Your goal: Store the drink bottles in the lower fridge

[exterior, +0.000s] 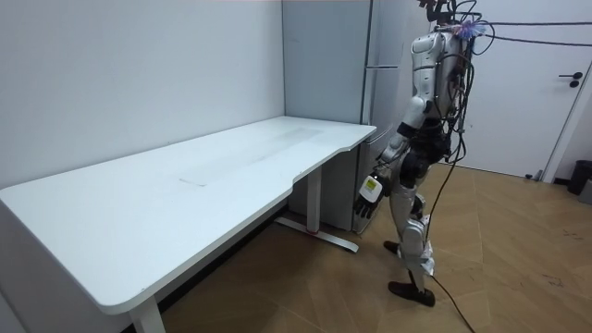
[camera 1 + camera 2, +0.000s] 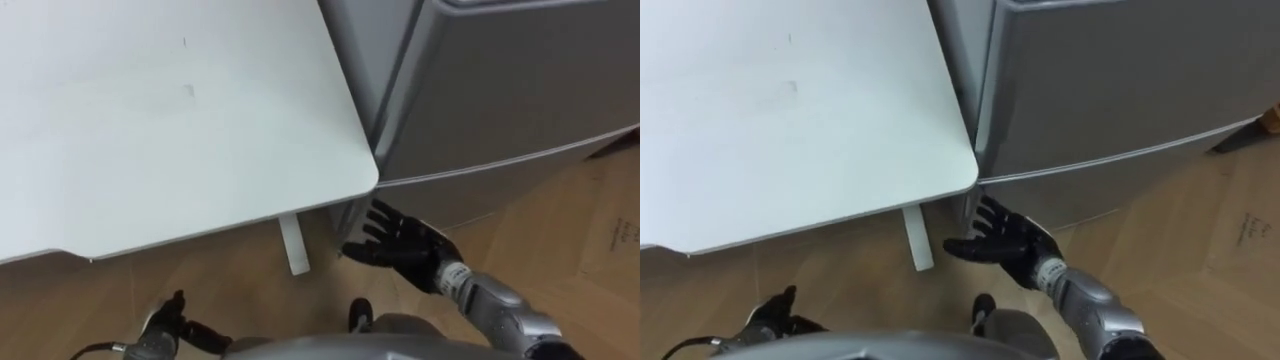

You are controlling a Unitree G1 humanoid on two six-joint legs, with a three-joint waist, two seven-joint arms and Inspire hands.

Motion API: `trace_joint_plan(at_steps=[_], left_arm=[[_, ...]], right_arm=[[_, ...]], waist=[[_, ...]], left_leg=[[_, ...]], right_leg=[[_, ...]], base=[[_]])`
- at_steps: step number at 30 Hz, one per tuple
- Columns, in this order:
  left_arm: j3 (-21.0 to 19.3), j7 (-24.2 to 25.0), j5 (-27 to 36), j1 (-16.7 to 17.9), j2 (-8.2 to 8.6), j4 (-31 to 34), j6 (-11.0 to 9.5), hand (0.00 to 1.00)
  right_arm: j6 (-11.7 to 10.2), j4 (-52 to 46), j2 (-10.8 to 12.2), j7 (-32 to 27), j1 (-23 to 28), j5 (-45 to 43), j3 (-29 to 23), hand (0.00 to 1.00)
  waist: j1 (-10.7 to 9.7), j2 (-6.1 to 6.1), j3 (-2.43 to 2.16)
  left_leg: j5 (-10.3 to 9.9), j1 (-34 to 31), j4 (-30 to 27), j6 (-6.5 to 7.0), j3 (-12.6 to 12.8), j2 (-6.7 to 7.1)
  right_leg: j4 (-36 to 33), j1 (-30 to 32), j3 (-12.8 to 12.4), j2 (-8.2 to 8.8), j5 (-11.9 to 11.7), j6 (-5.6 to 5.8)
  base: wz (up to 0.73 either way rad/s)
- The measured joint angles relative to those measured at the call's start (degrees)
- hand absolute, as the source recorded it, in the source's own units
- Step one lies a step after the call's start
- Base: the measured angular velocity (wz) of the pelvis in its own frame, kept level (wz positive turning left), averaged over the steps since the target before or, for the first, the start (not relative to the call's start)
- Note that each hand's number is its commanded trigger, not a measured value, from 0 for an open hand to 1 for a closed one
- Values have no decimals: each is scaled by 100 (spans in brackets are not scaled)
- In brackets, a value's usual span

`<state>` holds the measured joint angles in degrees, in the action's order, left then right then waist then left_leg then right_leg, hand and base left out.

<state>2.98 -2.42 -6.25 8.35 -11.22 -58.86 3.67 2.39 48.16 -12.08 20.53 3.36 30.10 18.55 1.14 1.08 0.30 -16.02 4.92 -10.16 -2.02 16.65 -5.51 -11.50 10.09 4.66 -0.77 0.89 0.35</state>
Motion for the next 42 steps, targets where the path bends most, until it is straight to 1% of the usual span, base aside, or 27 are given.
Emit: trace_joint_plan(at_steps=[2, 4, 6, 7, 8, 9, 11, 12, 14, 15, 16, 17, 18, 19, 20, 21, 22, 23, 25, 27, 29, 31, 33, 38, 40, 42], left_arm=[[-14, -84, 53, 47, 7, -3, 0, 0], [-183, -147, 47, 151, 43, -9, -2, 0], [-325, -177, 39, 160, 57, -42, 0, 0], [-442, -178, 23, 160, 74, -92, 1, 0], [-501, -177, 24, 166, 86, -100, 1, 0], [-532, -176, 46, 170, 109, -137, -4, 0], [-599, -150, 43, 160, 112, -194, -6, 0], [-675, -138, 28, 138, 117, -248, -6, 0], [-797, -153, 34, 156, 113, -352, 5, 0], [-902, -167, 36, 171, 110, -474, 21, 0], [-965, -195, -16, 176, 110, -553, 106, 0], [-965, -198, -42, 198, 110, -577, 155, 0], [-961, -198, -79, 264, 111, -619, 247, 0], [-962, -198, -97, 300, 110, -670, 341, 0], [-962, -197, -109, 322, 111, -690, 380, 0], [-966, -193, -187, 346, 116, -695, 452, 0], [-977, -180, -327, 352, 119, -700, 488, 0], [-991, -177, -393, 369, 120, -706, 501, 0], [-1052, -171, -496, 393, 121, -735, 547, 0], [-1120, -171, -586, 413, 127, -778, 617, 0], [-1166, -172, -606, 443, 128, -778, 664, 0], [-1189, -190, -745, 446, 125, -753, 731, 0], [-1188, -173, -807, 449, 128, -751, 751, 0], [-1173, -91, -834, 477, 167, -752, 787, 0], [-1141, -73, -834, 484, 187, -751, 788, 0], [-1123, -75, -834, 476, 188, -744, 788, 0]], right_arm=[[-36, 500, 1, -74, 16, -342, -194, 0], [-43, 992, 5, -177, 147, -729, -509, 0], [-41, 1282, 20, -258, 203, -911, -683, 0], [-57, 1414, 85, -279, 228, -913, -896, 0], [-70, 1452, 119, -289, 233, -934, -974, 0], [-112, 1568, 159, -289, 229, -1049, -1087, 0], [-114, 1691, 176, -301, 217, -1083, -1164, 0], [-107, 1750, 210, -307, 219, -1092, -1276, 0], [-84, 1878, 266, -316, 216, -1093, -1404, 0], [-12, 1952, 304, -311, 211, -1091, -1515, 0], [27, 2043, 321, -310, 189, -1091, -1614, 0], [30, 2081, 325, -314, 183, -1090, -1664, 0], [80, 2089, 326, -323, 192, -1060, -1759, 0], [111, 2089, 326, -361, 189, -1015, -1780, 0], [133, 2090, 325, -387, 188, -1009, -1801, 0], [148, 2097, 325, -440, 197, -1010, -1897, 0], [147, 2126, 320, -487, 217, -1006, -2013, 0], [143, 2159, 316, -497, 218, -998, -2068, 0], [145, 2312, 311, -532, 218, -929, -2315, 0], [148, 2356, 299, -552, 222, -895, -2445, 0], [149, 2400, 267, -574, 226, -888, -2510, 0], [149, 2423, 241, -648, 224, -834, -2508, 0], [149, 2422, 221, -717, 232, -835, -2502, 0], [141, 2414, 219, -785, 226, -859, -2411, 0], [140, 2421, 219, -788, 226, -853, -2344, 0], [142, 2431, 219, -791, 225, -849, -2313, 0]], waist=[[-1, 0, 0], [0, 6, -8], [7, 41, -10], [0, 65, -20], [-1, 74, -26], [-4, 78, -19], [-5, 102, -22], [-8, 114, -19], [3, 129, 1], [1, 148, -29], [1, 154, -29], [-5, 152, -26], [-34, 137, -31], [-78, 129, -29], [-87, 119, -29], [-115, 96, -35], [-119, 76, -43], [-111, 60, -40], [-190, 23, -39], [-253, -2, -49], [-271, -26, -43], [-267, -22, -41], [-264, -14, -38], [-237, 51, -42], [-254, 79, -38], [-252, 103, -49]], left_leg=[[9, 52, 57, 8, -3, 4], [8, 78, 83, 8, -45, -10], [8, 78, 97, 8, -72, -16], [8, 81, 92, 8, -97, -19], [8, 85, 90, 8, -102, -20], [8, 129, 89, 8, -119, -17], [8, 189, 84, 8, -149, -3], [8, 197, 86, 10, -208, 15], [7, 261, 95, 12, -253, 26], [3, 291, 96, 18, -260, 27], [-7, 319, 93, 36, -263, 28], [-9, 337, 91, 38, -266, 29], [-18, 364, 86, 49, -283, 32], [-22, 374, 80, 57, -309, 47], [-25, 379, 79, 62, -328, 54], [-39, 376, 67, 82, -419, 72], [-43, 374, 63, 91, -472, 94], [-45, 374, 61, 99, -501, 107], [-37, 376, 57, 129, -614, 152], [-22, 376, 62, 155, -666, 188], [-11, 375, 65, 180, -742, 230], [-5, 374, 63, 204, -780, 259], [-3, 368, 65, 208, -793, 266], [-4, 351, 72, 205, -817, 230], [-4, 335, 78, 202, -893, 217], [-4, 319, 87, 202, -946, 213]], right_leg=[[23, -40, 12, 0, 16, 19], [115, -125, 64, -2, 21, 26], [124, -131, 102, -1, 23, 25], [136, -145, 118, -1, 24, 24], [144, -154, 119, -1, 24, 24], [171, -208, 128, 3, 23, 24], [178, -290, 129, 20, 50, 50], [179, -329, 159, 48, 72, 71], [177, -408, 199, 69, 81, 84], [159, -437, 212, 77, 94, 89], [158, -467, 220, 80, 94, 89], [159, -491, 225, 83, 94, 89], [129, -519, 259, 98, 104, 96], [49, -513, 290, 129, 150, 104], [7, -512, 304, 146, 172, 109], [-51, -525, 341, 180, 218, 126], [-84, -535, 356, 215, 251, 141], [-106, -536, 368, 234, 265, 149], [-116, -594, 436, 299, 299, 186], [-138, -612, 472, 346, 321, 212], [-178, -614, 483, 392, 343, 242], [-212, -614, 482, 428, 367, 263], [-208, -618, 475, 431, 369, 266], [-166, -629, 478, 387, 376, 256], [-86, -673, 515, 370, 374, 252], [-5, -725, 571, 369, 368, 258]], base=[[9], [10], [7], [5], [5], [4], [13], [21], [15], [6], [4], [4], [10], [13], [20], [24], [25], [24], [24], [19], [15], [9], [3], [2], [13], [15]])
